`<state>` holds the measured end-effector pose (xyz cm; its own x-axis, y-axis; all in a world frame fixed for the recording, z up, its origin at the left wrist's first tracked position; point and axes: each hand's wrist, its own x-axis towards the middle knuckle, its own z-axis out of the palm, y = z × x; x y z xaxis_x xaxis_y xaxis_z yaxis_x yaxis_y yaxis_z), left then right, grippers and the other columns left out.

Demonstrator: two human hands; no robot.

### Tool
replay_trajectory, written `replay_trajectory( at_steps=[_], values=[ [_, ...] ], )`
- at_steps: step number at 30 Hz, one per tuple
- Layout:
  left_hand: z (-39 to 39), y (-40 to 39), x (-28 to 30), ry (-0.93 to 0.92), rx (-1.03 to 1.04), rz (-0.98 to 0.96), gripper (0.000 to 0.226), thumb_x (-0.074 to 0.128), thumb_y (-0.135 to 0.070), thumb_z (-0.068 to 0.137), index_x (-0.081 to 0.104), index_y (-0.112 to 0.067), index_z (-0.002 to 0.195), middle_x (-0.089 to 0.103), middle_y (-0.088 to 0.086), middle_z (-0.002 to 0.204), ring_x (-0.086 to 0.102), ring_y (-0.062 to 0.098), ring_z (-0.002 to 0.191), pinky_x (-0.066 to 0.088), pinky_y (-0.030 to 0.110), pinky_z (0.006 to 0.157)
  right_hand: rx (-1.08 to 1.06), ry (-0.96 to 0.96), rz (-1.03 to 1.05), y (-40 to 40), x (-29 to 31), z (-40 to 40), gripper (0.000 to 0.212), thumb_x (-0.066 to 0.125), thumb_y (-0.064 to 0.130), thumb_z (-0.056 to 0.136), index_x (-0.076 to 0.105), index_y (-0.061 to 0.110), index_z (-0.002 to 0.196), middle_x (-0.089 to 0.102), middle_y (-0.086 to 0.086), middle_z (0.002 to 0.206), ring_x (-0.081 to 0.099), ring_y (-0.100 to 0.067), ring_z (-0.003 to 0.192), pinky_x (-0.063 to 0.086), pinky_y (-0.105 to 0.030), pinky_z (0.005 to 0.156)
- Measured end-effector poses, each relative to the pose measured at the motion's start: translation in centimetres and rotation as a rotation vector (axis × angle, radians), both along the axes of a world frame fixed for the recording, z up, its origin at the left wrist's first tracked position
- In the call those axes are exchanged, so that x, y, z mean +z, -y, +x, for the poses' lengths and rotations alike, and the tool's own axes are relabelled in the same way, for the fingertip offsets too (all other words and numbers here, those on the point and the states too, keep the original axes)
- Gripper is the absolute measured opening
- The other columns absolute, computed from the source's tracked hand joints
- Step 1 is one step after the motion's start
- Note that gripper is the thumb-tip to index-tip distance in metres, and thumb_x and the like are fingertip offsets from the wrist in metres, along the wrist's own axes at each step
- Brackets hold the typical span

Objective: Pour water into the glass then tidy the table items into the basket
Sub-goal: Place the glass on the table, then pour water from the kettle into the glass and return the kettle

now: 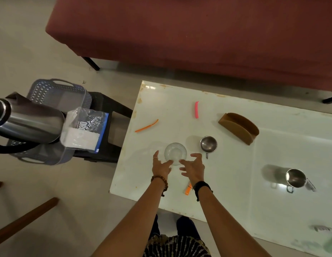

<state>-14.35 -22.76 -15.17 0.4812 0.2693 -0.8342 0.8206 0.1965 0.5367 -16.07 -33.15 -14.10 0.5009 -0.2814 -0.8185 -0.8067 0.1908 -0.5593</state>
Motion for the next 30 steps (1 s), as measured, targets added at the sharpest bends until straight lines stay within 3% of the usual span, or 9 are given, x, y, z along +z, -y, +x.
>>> replay_trajectory(
  at_steps=[3,7,9,11,17,21,24,27,30],
  values=[
    [-0.6,-0.9,2.2,0.046,-0.174,0.199,0.077,0.069,-0.006,0.079,0.024,-0.008,0.141,0.031,0.019,0.144,0.036,0.033,0.131,0.037,0.038,0.105,0.1,-0.02,-0.13,-0.8,2.5,-0.3,0.045,0.065,0.02,0.082,0.037,0.014,0.117,0.057,0.001,0.075,0.064,-0.028,0.075,0.057,-0.043,0.072],
    [-2.0,-4.4,7.1,0.203,-0.132,0.099,0.03,0.054,0.0,0.087,0.051,-0.008,0.116,0.06,0.017,0.106,0.06,0.03,0.098,0.048,0.026,0.079,0.035,0.136,-0.059,-4.5,7.2,-0.6,0.021,0.057,0.009,0.086,0.052,0.011,0.106,0.063,-0.005,0.081,0.061,-0.019,0.067,0.054,-0.033,0.063],
    [-2.4,-8.2,9.8,0.285,-0.129,0.071,0.024,0.049,-0.002,0.09,0.054,-0.01,0.112,0.065,0.011,0.091,0.064,0.022,0.079,0.05,0.019,0.068,0.072,0.231,-0.022,-8.0,9.6,-0.7,0.017,0.054,0.007,0.087,0.055,0.01,0.104,0.066,-0.006,0.088,0.062,-0.018,0.067,0.052,-0.027,0.06],
    [-2.5,-13.0,12.0,0.361,-0.124,0.133,0.022,0.046,-0.002,0.091,0.056,-0.014,0.107,0.066,0.006,0.086,0.064,0.015,0.076,0.05,0.014,0.065,0.14,0.303,0.011,-12.4,11.5,-0.5,0.015,0.054,0.007,0.088,0.055,0.012,0.102,0.068,-0.003,0.088,0.063,-0.017,0.067,0.052,-0.025,0.059],
    [-2.5,-32.8,13.8,0.364,0.131,0.412,0.022,0.051,-0.002,0.087,0.059,-0.022,0.091,0.064,0.011,0.088,0.059,0.025,0.082,0.049,0.04,0.077,0.42,0.412,0.134,-30.8,13.8,1.8,0.015,0.057,0.011,0.089,0.053,0.014,0.103,0.066,-0.008,0.09,0.062,-0.019,0.069,0.053,-0.029,0.062],
    [-1.2,-45.1,11.6,0.251,0.183,0.561,0.021,0.049,-0.003,0.088,0.054,-0.018,0.101,0.062,0.011,0.092,0.057,0.027,0.082,0.049,0.04,0.075,0.556,0.415,0.233,-41.9,13.1,3.7,0.023,0.06,0.013,0.088,0.048,0.019,0.108,0.061,-0.005,0.102,0.06,-0.014,0.085,0.049,-0.019,0.065],
    [0.5,-51.7,9.3,0.216,-0.016,0.645,0.034,0.051,0.0,0.086,0.05,-0.014,0.117,0.057,0.013,0.115,0.055,0.027,0.101,0.045,0.032,0.081,0.601,0.411,0.209,-47.8,11.9,5.8,0.029,0.063,0.015,0.085,0.047,0.018,0.11,0.057,-0.002,0.108,0.056,-0.009,0.094,0.045,-0.011,0.071],
    [2.8,-55.6,6.9,0.171,-0.46,0.702,0.06,0.058,-0.005,0.085,0.03,-0.009,0.139,0.033,0.013,0.147,0.037,0.028,0.131,0.034,0.036,0.107,0.644,0.395,0.178,-51.5,10.2,7.7,0.028,0.065,0.017,0.084,0.048,0.018,0.107,0.054,0.003,0.107,0.052,-0.014,0.101,0.04,-0.011,0.074],
    [5.4,-57.7,5.2,0.142,-0.751,0.778,0.082,0.067,-0.02,0.081,0.016,-0.011,0.145,0.019,0.011,0.155,0.027,0.025,0.139,0.025,0.033,0.113,0.693,0.423,0.163,-54.1,8.9,9.2,0.038,0.067,0.016,0.083,0.049,0.022,0.115,0.057,0.008,0.113,0.052,-0.005,0.106,0.037,-0.003,0.076]
  ],
)
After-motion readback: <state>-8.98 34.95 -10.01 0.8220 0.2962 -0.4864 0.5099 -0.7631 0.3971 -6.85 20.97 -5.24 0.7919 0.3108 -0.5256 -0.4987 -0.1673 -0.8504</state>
